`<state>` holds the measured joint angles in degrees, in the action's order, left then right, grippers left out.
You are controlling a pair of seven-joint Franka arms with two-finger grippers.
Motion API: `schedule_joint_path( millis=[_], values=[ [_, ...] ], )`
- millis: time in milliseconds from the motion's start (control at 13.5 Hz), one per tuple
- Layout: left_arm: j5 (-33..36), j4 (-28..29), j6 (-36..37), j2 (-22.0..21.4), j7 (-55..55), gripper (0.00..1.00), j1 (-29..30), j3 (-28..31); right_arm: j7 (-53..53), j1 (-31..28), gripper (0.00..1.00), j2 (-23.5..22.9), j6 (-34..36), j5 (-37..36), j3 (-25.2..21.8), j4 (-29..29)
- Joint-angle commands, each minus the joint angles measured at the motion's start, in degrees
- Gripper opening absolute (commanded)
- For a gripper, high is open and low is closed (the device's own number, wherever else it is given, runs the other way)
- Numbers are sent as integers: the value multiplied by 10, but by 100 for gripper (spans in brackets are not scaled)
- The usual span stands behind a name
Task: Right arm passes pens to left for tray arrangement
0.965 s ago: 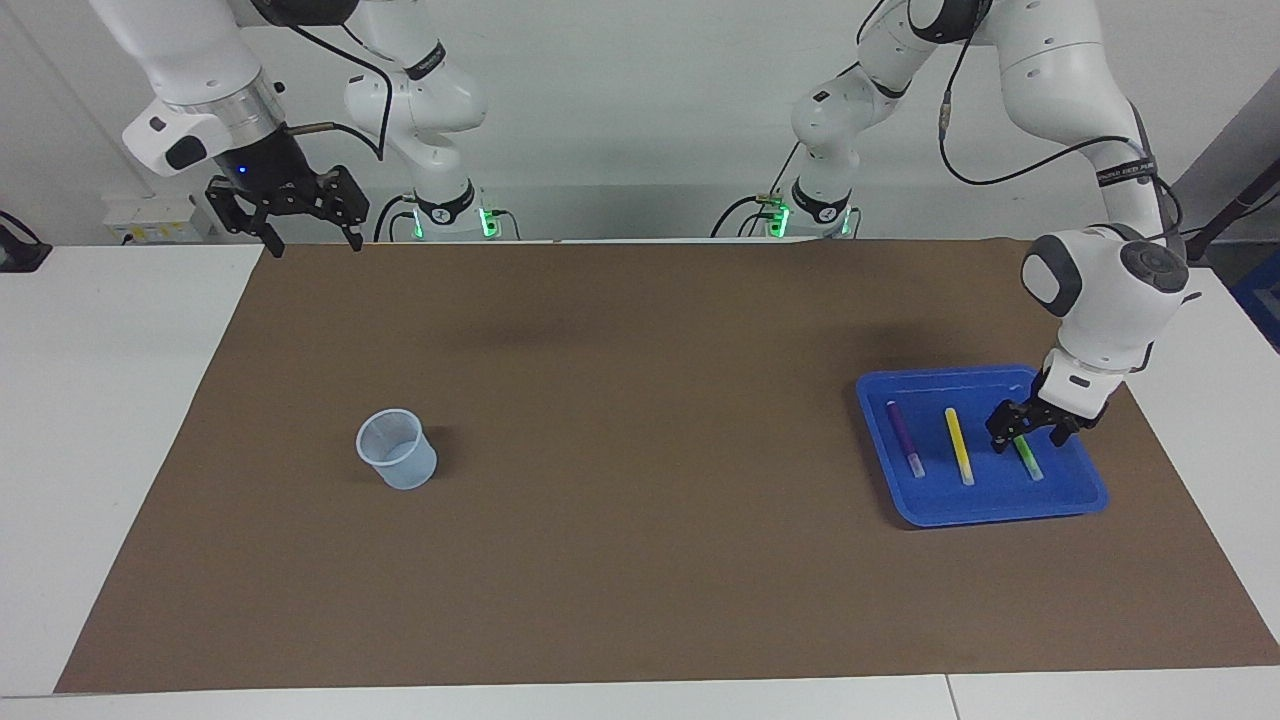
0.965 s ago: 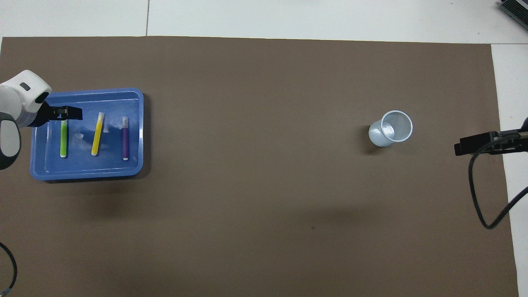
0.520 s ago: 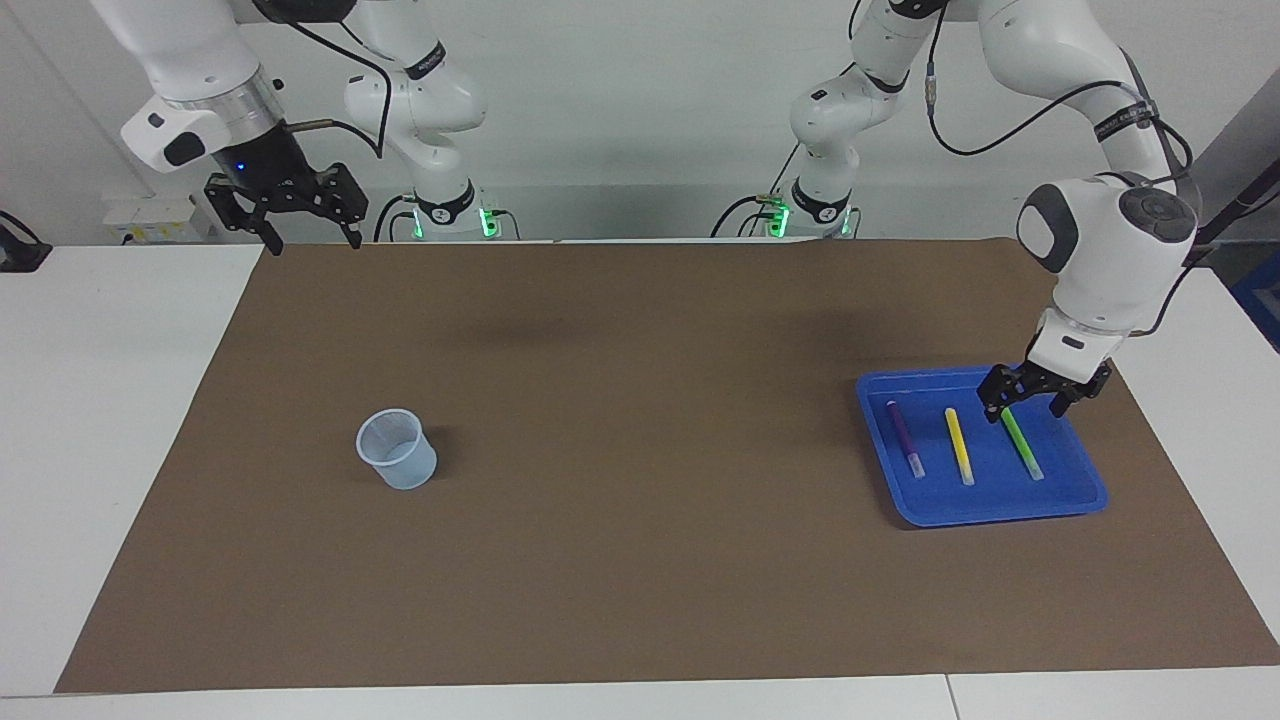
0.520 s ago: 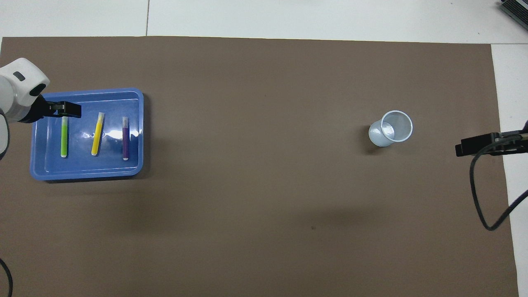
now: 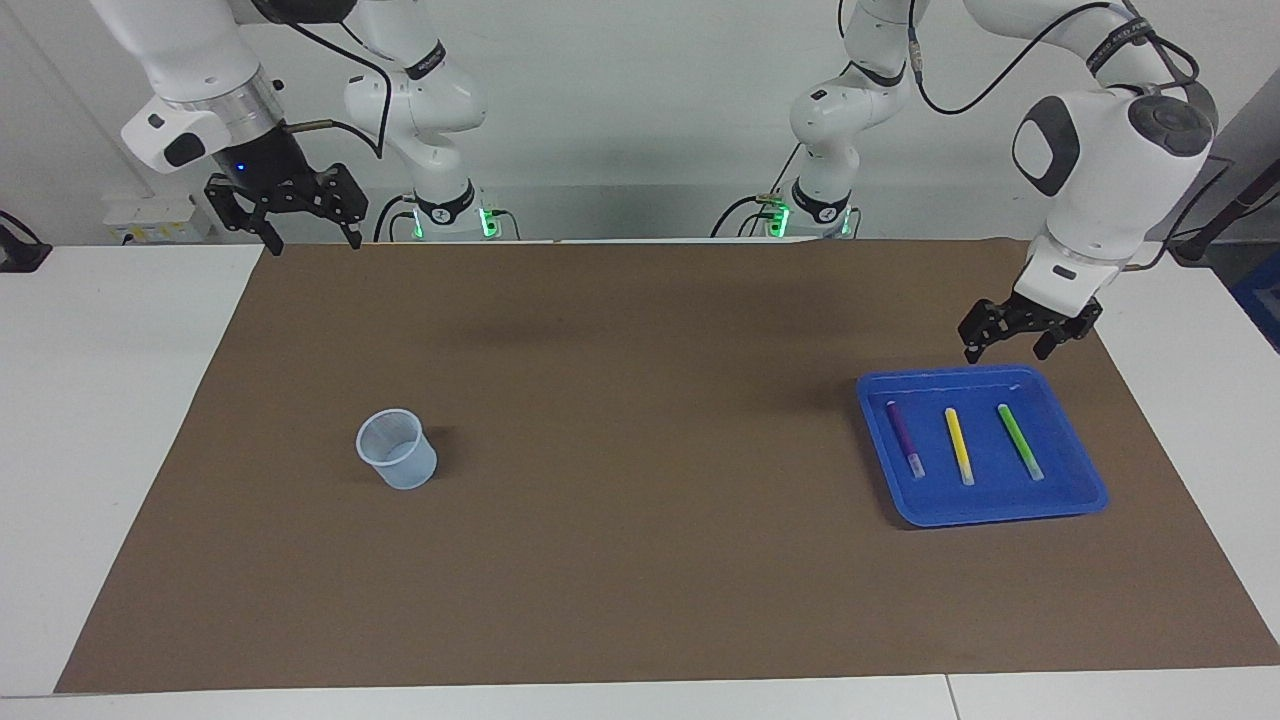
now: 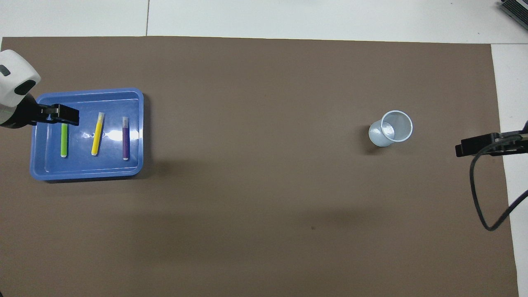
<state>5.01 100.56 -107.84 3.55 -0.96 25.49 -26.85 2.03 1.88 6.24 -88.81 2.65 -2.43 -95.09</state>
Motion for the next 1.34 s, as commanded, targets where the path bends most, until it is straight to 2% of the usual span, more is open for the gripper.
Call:
schedule_joint_path(
  millis=[0, 668, 1114, 1188, 1262],
  values=[
    [-7, 2, 11, -15, 3, 100, -10, 7, 10, -7, 100, 16, 1, -5, 2, -17],
    [-7, 11, 3, -22, -4, 100, -8, 10, 10, -7, 100, 16, 1, -5, 1, -18],
    [-8, 19, 5, -22, -2, 100, -28, 16, 10, -7, 100, 16, 1, -5, 1, -19],
    [-8, 24, 4, -24, -2, 100, -51, 38, 10, -7, 100, 16, 1, -5, 1, -19],
    [-8, 27, 4, -33, -4, 100, -99, 90, 10, -7, 100, 17, 0, -5, 1, -19]
  ],
)
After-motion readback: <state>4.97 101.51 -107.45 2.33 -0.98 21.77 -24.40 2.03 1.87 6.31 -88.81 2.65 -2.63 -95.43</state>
